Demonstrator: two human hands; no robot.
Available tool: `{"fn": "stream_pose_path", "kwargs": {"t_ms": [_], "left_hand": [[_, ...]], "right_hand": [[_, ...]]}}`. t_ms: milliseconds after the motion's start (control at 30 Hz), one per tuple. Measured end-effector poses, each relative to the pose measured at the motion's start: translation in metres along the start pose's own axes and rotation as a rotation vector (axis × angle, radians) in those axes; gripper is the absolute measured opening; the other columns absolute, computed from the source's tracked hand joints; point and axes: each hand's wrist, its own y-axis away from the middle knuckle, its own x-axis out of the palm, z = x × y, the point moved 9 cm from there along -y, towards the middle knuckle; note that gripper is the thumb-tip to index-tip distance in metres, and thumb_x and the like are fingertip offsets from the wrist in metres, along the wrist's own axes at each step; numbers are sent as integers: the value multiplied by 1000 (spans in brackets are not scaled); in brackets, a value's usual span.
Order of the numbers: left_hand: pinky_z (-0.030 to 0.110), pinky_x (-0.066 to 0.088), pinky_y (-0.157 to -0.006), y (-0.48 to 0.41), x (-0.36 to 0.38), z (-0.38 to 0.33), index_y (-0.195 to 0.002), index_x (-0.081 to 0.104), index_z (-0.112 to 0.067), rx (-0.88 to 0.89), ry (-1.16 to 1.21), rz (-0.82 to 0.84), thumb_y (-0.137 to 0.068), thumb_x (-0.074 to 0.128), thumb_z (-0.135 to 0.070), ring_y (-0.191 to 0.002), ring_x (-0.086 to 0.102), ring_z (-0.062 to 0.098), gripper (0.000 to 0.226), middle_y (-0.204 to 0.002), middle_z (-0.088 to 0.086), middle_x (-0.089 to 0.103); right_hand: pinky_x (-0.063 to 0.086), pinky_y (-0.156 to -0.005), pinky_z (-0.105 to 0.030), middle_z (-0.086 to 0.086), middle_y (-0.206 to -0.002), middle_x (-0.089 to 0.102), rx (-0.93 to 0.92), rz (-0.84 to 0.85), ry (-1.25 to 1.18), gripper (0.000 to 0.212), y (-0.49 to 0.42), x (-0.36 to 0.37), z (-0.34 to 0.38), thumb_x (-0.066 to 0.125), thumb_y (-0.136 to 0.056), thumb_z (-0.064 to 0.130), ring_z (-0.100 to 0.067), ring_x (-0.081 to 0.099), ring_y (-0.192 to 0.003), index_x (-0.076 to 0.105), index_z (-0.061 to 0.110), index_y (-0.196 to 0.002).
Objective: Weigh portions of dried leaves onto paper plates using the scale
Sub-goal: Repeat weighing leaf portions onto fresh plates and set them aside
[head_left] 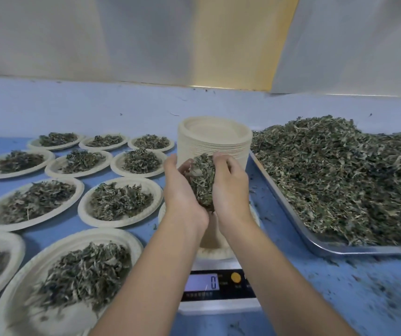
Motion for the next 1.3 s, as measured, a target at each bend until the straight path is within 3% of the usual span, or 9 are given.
{"fn": "stream_pose_path", "kwargs": {"t_ms": [133, 200, 300, 600, 767, 900, 1000, 1167, 1300], "left_hand": [[43, 49, -95, 0, 2, -5, -102, 70, -18, 68, -165, 20, -74, 61, -60, -103, 66, 26, 52, -110, 4, 70], [35, 54, -81, 0, 0, -7, -82, 71, -19, 126, -232, -14, -73, 68, -54, -81, 69, 17, 36, -83, -2, 72], [30, 54, -64, 1, -6, -10, -70, 65, -17, 221, -286, -71, -78, 72, -40, -64, 66, 17, 26, -63, -1, 67], [28, 52, -61, 7, -2, -16, -81, 62, -15, 376, -346, -60, -91, 60, -30, -67, 65, 16, 19, -74, 2, 68], [36, 53, -79, 7, -6, -17, -86, 63, -14, 364, -303, -97, -92, 60, -23, -83, 63, 19, 11, -89, 5, 68], [32, 56, -69, -1, -14, -14, -94, 64, -10, 211, -146, -126, -94, 58, -20, -77, 66, 22, 12, -90, 8, 70], [42, 57, -77, -6, -15, -13, -97, 63, -12, 119, -84, -105, -95, 56, -23, -89, 69, 29, 13, -104, 13, 70], [26, 51, -37, -7, -10, -23, -84, 58, -15, 89, 25, -50, -97, 51, -23, -39, 61, 14, 18, -66, 2, 67], [26, 48, -32, -4, -6, -34, -84, 57, -13, 104, 82, -32, -98, 50, -22, -36, 60, 14, 18, -78, -4, 64]], "right_hand": [[34, -57, -31, -5, -61, 49, -126, 77, 131, 31, 2, 6, 13, 49, -96, 30, -10, 41, -57, 55, 3, -81], [39, -58, -33, -13, -72, 57, -159, 107, 211, 30, 4, 9, 15, 50, -95, 31, -19, 47, -62, 57, 6, -81], [36, -54, -33, -2, -61, 49, -174, 162, 270, 32, 7, 12, 13, 50, -95, 32, -15, 42, -57, 49, 8, -74], [43, -68, -28, 2, -89, 61, -180, 138, 234, 14, 8, 3, 13, 46, -98, 29, -14, 57, -82, 52, 24, -87], [36, -63, -17, 7, -87, 58, -212, 140, 243, 10, 4, -1, 16, 46, -98, 28, -7, 50, -75, 52, 23, -92], [33, -57, -15, 11, -74, 49, -231, 131, 257, 12, 0, -5, 18, 45, -99, 28, -1, 42, -62, 51, 24, -90], [34, -57, -15, 10, -70, 48, -226, 108, 251, 13, -5, -11, 19, 44, -99, 27, 1, 42, -58, 52, 22, -90], [30, -52, -26, 8, -61, 41, -221, 105, 296, 12, -10, -17, 18, 43, -100, 28, -3, 36, -47, 49, 26, -90], [31, -55, -21, 10, -72, 48, -267, 178, 474, 11, -10, -12, 19, 42, -100, 28, -1, 43, -60, 51, 22, -98]]}}
